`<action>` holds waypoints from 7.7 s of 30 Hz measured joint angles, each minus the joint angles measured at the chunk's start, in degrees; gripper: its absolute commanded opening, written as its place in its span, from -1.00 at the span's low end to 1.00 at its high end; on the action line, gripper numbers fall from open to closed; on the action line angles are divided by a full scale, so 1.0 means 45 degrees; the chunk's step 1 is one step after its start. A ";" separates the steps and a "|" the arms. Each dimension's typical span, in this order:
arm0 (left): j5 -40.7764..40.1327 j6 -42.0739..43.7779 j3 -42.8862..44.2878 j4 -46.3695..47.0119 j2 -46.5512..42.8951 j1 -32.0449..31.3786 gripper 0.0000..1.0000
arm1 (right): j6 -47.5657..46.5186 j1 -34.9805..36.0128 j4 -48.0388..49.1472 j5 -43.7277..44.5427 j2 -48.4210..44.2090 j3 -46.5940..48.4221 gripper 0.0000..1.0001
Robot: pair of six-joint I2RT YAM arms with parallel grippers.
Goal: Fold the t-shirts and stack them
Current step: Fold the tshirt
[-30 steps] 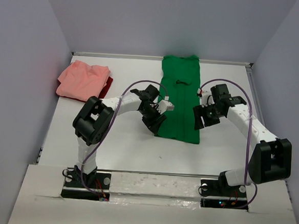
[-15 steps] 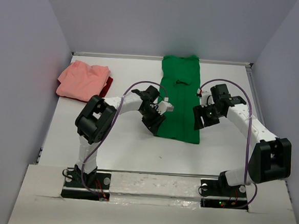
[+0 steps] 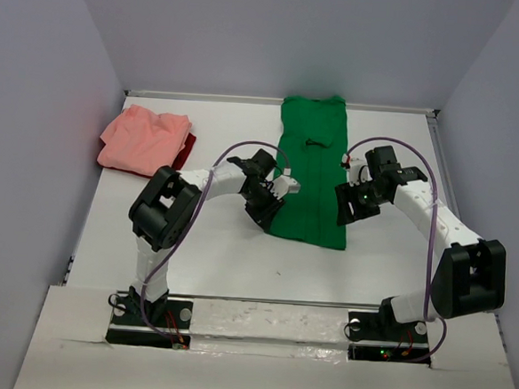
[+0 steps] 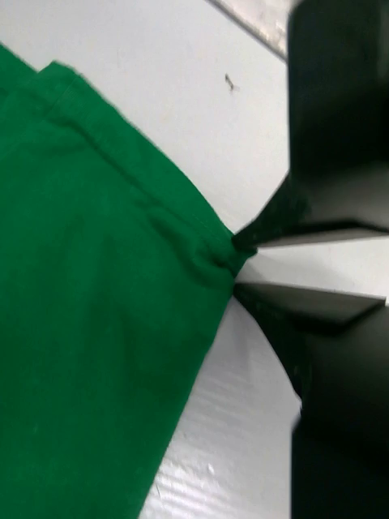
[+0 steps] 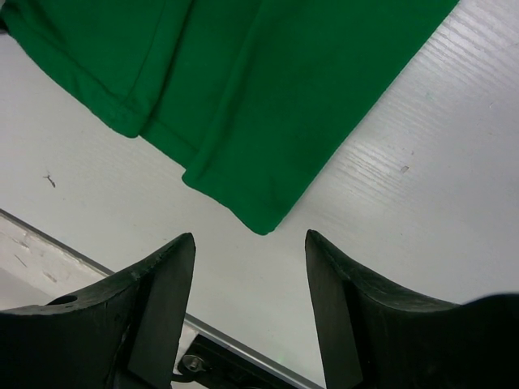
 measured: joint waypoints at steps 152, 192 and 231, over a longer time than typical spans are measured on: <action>0.0923 0.1836 0.5615 -0.3502 0.0301 0.1559 -1.00 | -0.1812 0.0000 -0.3133 0.2832 0.4736 0.7091 -1.00; -0.1316 0.1161 1.1064 -0.3419 0.3371 0.1909 -1.00 | -0.1831 -0.0267 -0.2307 0.4308 0.8495 1.1701 -1.00; -0.2827 0.1180 1.2201 -0.1860 0.5134 0.2006 -0.94 | -0.2322 -0.0699 -0.1982 0.5008 1.2007 1.4683 -1.00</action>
